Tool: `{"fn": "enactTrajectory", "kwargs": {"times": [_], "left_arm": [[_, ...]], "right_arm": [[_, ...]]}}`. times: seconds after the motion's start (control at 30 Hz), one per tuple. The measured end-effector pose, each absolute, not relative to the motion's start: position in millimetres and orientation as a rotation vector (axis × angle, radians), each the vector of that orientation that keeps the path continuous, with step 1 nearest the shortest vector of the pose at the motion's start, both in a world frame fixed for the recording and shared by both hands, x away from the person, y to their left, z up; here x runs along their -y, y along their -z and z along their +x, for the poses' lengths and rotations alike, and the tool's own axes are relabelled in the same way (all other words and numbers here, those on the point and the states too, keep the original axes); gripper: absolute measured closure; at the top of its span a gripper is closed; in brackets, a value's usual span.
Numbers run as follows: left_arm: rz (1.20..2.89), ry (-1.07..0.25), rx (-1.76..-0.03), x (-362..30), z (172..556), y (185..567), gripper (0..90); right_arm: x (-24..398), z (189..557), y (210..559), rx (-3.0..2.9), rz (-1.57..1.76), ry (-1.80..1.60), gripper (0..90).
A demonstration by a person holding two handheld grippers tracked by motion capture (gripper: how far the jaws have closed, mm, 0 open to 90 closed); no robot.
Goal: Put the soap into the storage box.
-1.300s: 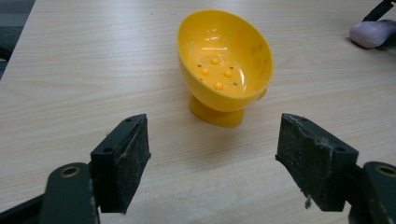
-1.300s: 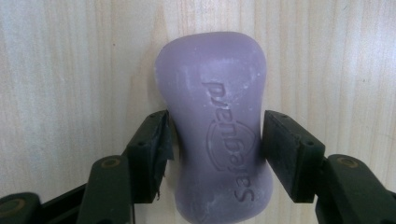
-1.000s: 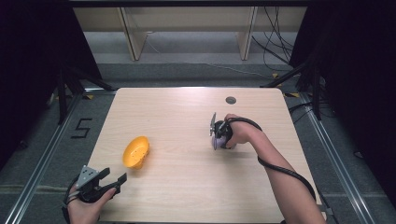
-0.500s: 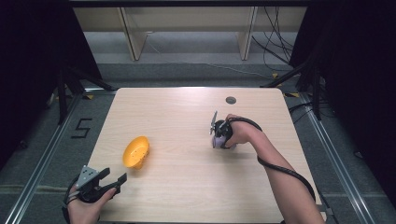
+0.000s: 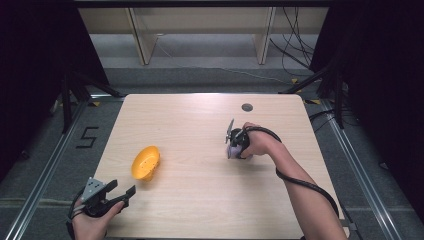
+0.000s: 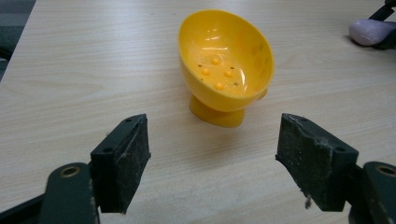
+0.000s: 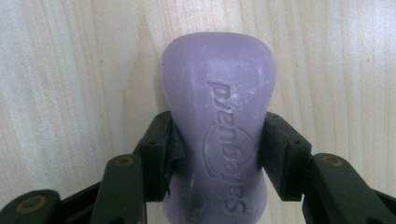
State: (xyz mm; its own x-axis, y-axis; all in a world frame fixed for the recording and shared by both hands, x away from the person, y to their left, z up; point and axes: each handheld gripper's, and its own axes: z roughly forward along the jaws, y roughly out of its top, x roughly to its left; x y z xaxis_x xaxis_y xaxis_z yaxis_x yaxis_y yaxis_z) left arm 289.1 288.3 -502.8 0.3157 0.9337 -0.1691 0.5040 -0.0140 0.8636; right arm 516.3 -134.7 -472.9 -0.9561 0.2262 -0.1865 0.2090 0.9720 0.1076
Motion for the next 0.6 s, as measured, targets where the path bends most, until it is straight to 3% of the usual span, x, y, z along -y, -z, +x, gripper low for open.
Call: {"fn": "enactTrajectory", "kwargs": {"times": [0.6], "left_arm": [[1.651,-0.58,-1.327,-288.7,289.2,502.6,24.8]], "right_arm": [[135.2,497.6,469.4,-2.782,0.266,-0.228,50.3]]}}
